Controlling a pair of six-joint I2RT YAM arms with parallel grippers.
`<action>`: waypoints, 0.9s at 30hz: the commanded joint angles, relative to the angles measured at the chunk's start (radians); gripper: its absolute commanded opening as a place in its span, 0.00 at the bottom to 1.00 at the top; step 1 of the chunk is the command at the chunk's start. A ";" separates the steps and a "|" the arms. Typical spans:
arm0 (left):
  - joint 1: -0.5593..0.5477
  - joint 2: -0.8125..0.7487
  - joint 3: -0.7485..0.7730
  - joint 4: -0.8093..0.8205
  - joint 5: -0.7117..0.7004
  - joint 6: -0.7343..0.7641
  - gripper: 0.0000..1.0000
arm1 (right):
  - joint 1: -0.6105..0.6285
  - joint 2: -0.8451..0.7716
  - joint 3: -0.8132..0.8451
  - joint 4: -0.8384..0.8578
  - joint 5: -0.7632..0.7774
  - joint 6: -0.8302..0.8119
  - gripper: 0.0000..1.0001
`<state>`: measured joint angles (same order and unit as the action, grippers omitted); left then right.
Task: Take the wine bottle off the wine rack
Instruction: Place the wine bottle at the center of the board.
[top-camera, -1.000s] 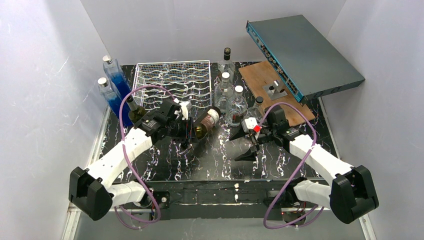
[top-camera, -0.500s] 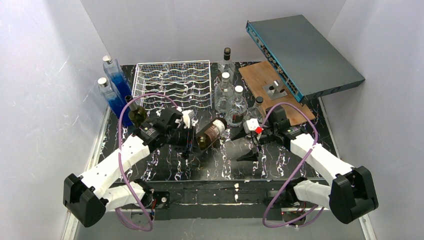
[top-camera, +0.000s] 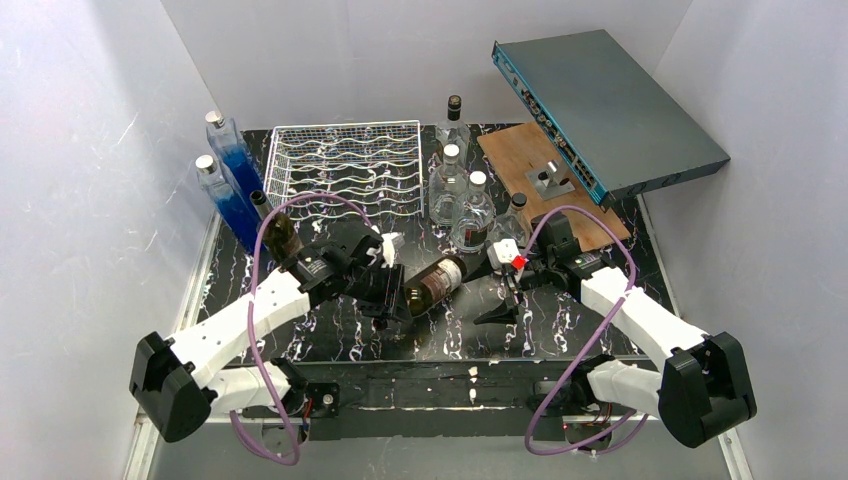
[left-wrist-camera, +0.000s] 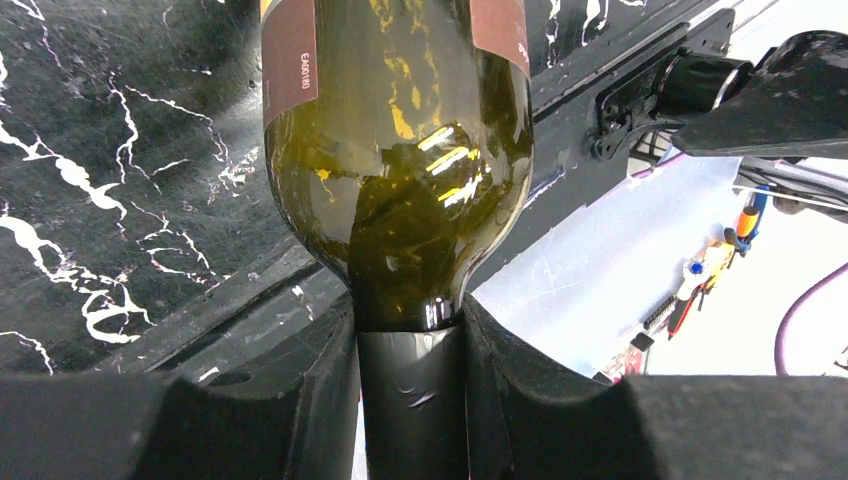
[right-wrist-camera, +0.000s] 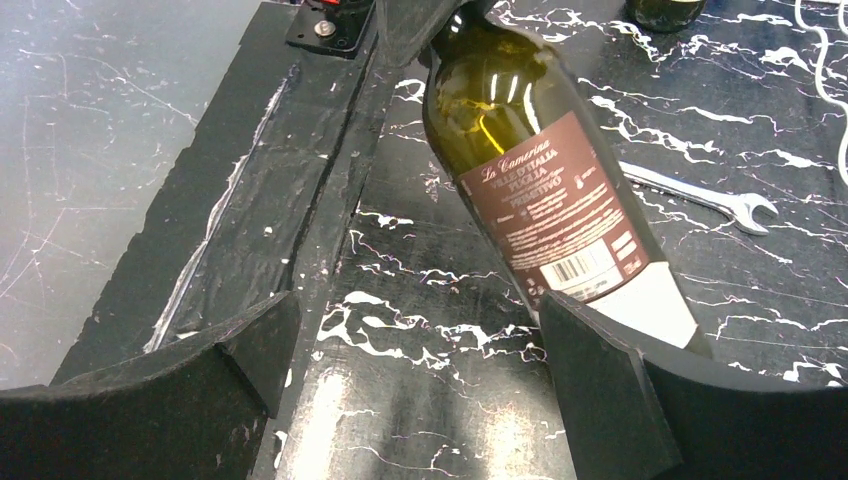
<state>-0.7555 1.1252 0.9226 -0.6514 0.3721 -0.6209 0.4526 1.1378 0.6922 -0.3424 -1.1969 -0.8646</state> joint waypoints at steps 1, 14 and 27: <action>-0.021 0.011 0.061 0.067 0.063 -0.004 0.00 | -0.002 -0.026 0.038 -0.009 -0.037 -0.015 0.98; -0.063 0.097 0.127 0.058 0.120 -0.016 0.00 | 0.007 -0.029 0.033 -0.012 -0.017 -0.040 0.98; -0.097 0.203 0.208 0.037 0.183 -0.013 0.00 | 0.020 -0.027 0.012 0.020 0.066 -0.071 0.98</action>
<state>-0.8402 1.3342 1.0580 -0.6468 0.4744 -0.6476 0.4637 1.1244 0.6922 -0.3412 -1.1572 -0.9001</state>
